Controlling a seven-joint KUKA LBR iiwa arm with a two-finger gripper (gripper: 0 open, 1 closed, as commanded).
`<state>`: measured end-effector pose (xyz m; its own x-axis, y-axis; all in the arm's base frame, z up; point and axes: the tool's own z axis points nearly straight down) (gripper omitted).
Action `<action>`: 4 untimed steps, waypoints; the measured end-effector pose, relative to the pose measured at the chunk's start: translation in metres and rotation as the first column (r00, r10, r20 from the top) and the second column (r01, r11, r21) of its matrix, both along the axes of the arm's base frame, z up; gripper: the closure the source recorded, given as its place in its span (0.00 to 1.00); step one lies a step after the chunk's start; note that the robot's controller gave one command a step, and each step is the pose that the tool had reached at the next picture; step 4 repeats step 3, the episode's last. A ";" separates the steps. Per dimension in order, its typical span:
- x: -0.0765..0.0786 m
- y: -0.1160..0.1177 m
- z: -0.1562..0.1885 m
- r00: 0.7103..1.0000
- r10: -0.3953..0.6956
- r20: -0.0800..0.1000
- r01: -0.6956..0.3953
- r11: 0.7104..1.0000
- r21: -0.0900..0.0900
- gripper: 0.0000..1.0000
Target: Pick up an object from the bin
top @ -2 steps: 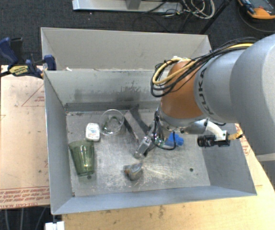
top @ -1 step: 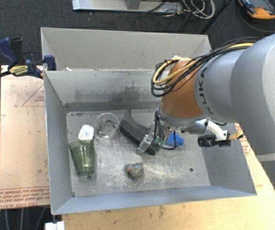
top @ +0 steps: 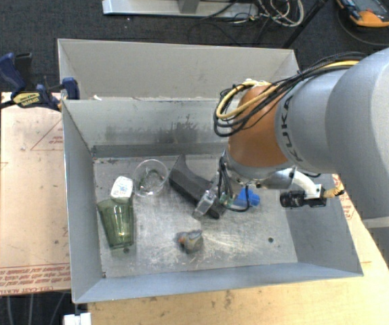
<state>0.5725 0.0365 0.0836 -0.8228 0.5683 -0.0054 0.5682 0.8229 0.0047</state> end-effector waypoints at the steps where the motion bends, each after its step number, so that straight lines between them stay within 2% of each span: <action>1: -0.001 0.000 0.002 1.000 0.000 -0.003 0.000 1.000 0.000 1.00; 2: -0.005 0.000 0.018 1.000 0.002 -0.020 -0.002 1.000 -0.001 1.00; 3: -0.003 0.000 0.033 1.000 0.002 -0.012 -0.002 1.000 -0.001 1.00; 4: -0.003 0.000 0.033 1.000 0.002 -0.012 -0.002 1.000 -0.001 1.00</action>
Offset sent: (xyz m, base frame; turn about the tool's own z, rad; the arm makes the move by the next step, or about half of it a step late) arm -0.0002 0.0000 0.0399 0.0000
